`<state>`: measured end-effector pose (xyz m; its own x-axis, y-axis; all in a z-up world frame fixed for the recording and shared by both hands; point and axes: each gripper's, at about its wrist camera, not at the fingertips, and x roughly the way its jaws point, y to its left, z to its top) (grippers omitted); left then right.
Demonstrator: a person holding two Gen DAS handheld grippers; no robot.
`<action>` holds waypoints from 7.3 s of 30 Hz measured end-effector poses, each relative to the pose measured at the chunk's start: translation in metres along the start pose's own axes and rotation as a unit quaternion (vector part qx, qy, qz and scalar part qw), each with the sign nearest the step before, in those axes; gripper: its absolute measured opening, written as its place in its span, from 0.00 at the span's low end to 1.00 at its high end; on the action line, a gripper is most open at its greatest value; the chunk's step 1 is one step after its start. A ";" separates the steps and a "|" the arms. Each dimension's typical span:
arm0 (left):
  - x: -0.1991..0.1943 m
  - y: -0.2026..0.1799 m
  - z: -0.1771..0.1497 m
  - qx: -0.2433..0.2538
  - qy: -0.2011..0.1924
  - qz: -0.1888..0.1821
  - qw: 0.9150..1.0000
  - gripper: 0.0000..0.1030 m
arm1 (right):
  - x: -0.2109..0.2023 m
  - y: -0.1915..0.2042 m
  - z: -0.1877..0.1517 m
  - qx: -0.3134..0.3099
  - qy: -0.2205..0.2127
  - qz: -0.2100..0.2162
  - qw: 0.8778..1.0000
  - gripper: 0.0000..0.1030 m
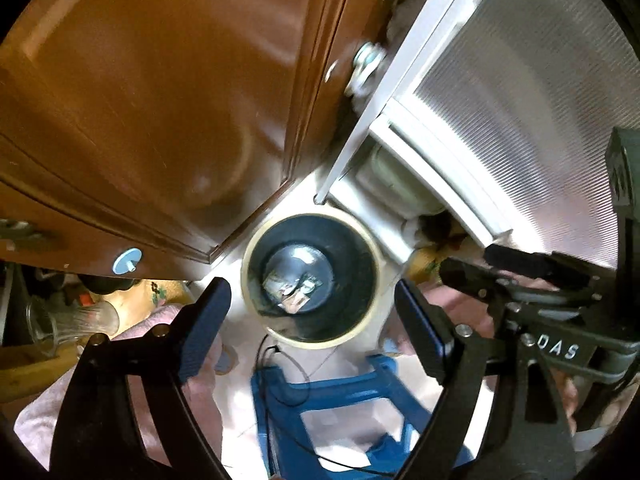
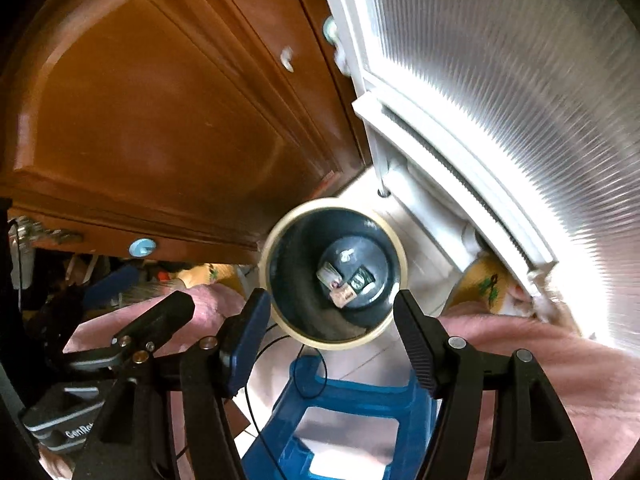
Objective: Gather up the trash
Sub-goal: 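Raise both tools back up to the counter, then grasp the orange-rimmed cake cup with the right gripper while the left grasps the tissue, then lower both items into the floor bin and open both grippers, then raise both tools back up to the counter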
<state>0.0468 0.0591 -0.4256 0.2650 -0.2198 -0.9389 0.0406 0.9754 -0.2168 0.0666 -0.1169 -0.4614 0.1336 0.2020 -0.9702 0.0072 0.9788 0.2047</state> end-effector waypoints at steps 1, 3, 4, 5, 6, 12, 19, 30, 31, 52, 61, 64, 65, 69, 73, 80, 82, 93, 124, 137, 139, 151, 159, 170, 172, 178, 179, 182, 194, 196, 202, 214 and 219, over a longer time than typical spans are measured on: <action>-0.011 -0.003 0.002 -0.001 -0.008 -0.005 1.000 0.80 | -0.012 0.002 -0.001 -0.003 -0.010 0.003 1.000 0.64; -0.040 -0.011 0.007 0.002 -0.029 -0.009 1.000 0.80 | -0.040 0.007 -0.005 -0.013 -0.031 0.011 0.999 0.64; -0.057 -0.017 0.010 0.007 -0.041 -0.011 0.999 0.80 | -0.054 0.011 -0.007 -0.020 -0.041 0.013 0.999 0.64; -0.071 -0.022 0.013 0.013 -0.051 -0.011 0.999 0.80 | -0.067 0.015 -0.009 -0.028 -0.050 0.014 0.998 0.63; -0.091 -0.029 0.017 0.023 -0.068 -0.010 0.997 0.80 | -0.084 0.020 -0.010 -0.039 -0.063 0.011 0.997 0.63; -0.184 -0.060 0.037 0.058 -0.132 -0.004 0.990 0.80 | -0.194 0.038 -0.011 -0.075 -0.143 0.019 0.987 0.63; -0.268 -0.097 0.071 0.097 -0.166 -0.026 0.981 0.80 | -0.316 0.040 -0.001 -0.094 -0.227 0.023 0.969 0.63; -0.328 -0.178 0.173 0.147 -0.180 -0.077 0.970 0.80 | -0.448 -0.021 0.062 -0.049 -0.272 -0.005 0.961 0.63; -0.329 -0.187 0.184 0.150 -0.178 -0.079 0.969 0.80 | -0.456 -0.035 0.072 -0.041 -0.276 -0.008 0.960 0.63; -0.172 -0.265 0.370 0.122 -0.076 -0.087 0.986 0.66 | -0.380 -0.209 0.252 0.146 -0.191 0.006 0.971 0.55; -0.137 -0.273 0.377 0.117 -0.058 -0.083 0.988 0.66 | -0.340 -0.223 0.274 0.175 -0.171 0.045 0.969 0.55; -0.133 -0.277 0.376 0.121 -0.058 -0.072 0.988 0.66 | -0.330 -0.219 0.282 0.173 -0.166 0.046 0.970 0.51; -0.131 -0.278 0.376 0.122 -0.057 -0.070 0.988 0.66 | -0.327 -0.217 0.284 0.172 -0.164 0.048 0.970 0.46; -0.122 -0.279 0.376 0.119 -0.054 -0.064 0.989 0.66 | -0.317 -0.210 0.287 0.168 -0.163 0.057 0.970 0.33; -0.121 -0.279 0.374 0.118 -0.060 -0.064 0.989 0.49 | -0.317 -0.206 0.283 0.172 -0.175 0.072 0.967 0.24; -0.133 -0.283 0.365 0.114 -0.088 -0.049 0.988 0.29 | -0.333 -0.187 0.268 0.150 -0.194 0.049 0.968 0.21; -0.144 -0.281 0.361 0.110 -0.095 -0.052 0.988 0.28 | -0.341 -0.184 0.262 0.147 -0.199 0.046 0.968 0.21; -0.262 -0.258 0.297 0.136 -0.154 -0.083 0.975 0.23 | -0.419 -0.143 0.195 0.118 -0.240 0.064 0.961 0.21; -0.289 -0.128 0.010 0.174 -0.188 -0.026 0.966 0.23 | -0.359 0.048 -0.036 -0.067 -0.232 0.007 0.970 0.21; -0.146 -0.061 -0.021 0.119 -0.108 0.005 0.987 0.23 | -0.196 0.037 -0.048 -0.068 -0.150 -0.030 0.986 0.21; -0.127 -0.052 -0.022 0.108 -0.098 0.002 0.989 0.23 | -0.174 0.037 -0.046 -0.066 -0.139 -0.028 0.988 0.21; 0.004 -0.012 -0.025 0.058 -0.013 0.022 0.998 0.23 | -0.046 0.021 -0.037 -0.065 -0.067 -0.017 0.996 0.21; 0.041 -0.007 -0.020 0.052 0.020 0.039 0.998 0.24 | 0.001 0.012 -0.028 -0.048 -0.021 -0.025 0.998 0.21; 0.053 -0.004 -0.018 0.047 0.048 0.030 0.997 0.26 | 0.036 0.006 -0.009 -0.021 0.011 -0.017 1.000 0.21; 0.055 -0.006 -0.019 0.049 0.051 0.030 0.997 0.27 | 0.039 0.007 -0.009 -0.022 0.013 -0.019 0.999 0.21; 0.057 -0.001 -0.016 0.037 0.056 0.035 0.997 0.39 | 0.037 0.009 -0.009 -0.018 0.007 -0.021 1.000 0.39; 0.058 0.001 -0.015 0.032 0.060 0.035 0.997 0.42 | 0.035 0.008 -0.008 -0.016 0.003 -0.021 1.000 0.40; 0.059 0.006 -0.014 0.022 0.064 0.044 0.997 0.56 | 0.033 0.005 -0.008 -0.008 0.003 -0.018 1.000 0.40; 0.052 0.014 -0.012 0.012 0.049 0.050 0.997 0.82 | 0.032 -0.008 -0.007 0.024 0.004 -0.015 1.000 0.40; 0.052 0.013 -0.012 0.013 0.047 0.052 0.997 0.82 | 0.031 -0.008 -0.008 0.023 0.002 -0.018 1.000 0.40; 0.052 0.011 -0.012 0.016 0.045 0.055 0.997 0.86 | 0.029 -0.009 -0.009 0.024 0.001 -0.021 0.999 0.40; 0.051 0.005 -0.013 0.019 0.037 0.058 0.997 0.95 | 0.018 -0.009 -0.012 0.011 -0.017 -0.032 0.999 0.40; 0.039 0.001 -0.014 0.028 0.025 0.052 0.998 0.99 | 0.000 -0.005 -0.016 -0.004 -0.047 -0.032 0.998 0.40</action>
<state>0.0436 0.0514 -0.4667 0.2219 -0.1158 -0.9682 0.0699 0.9923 -0.1027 0.0509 -0.1215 -0.4640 0.2256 0.1359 -0.9647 0.0110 0.9898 0.1420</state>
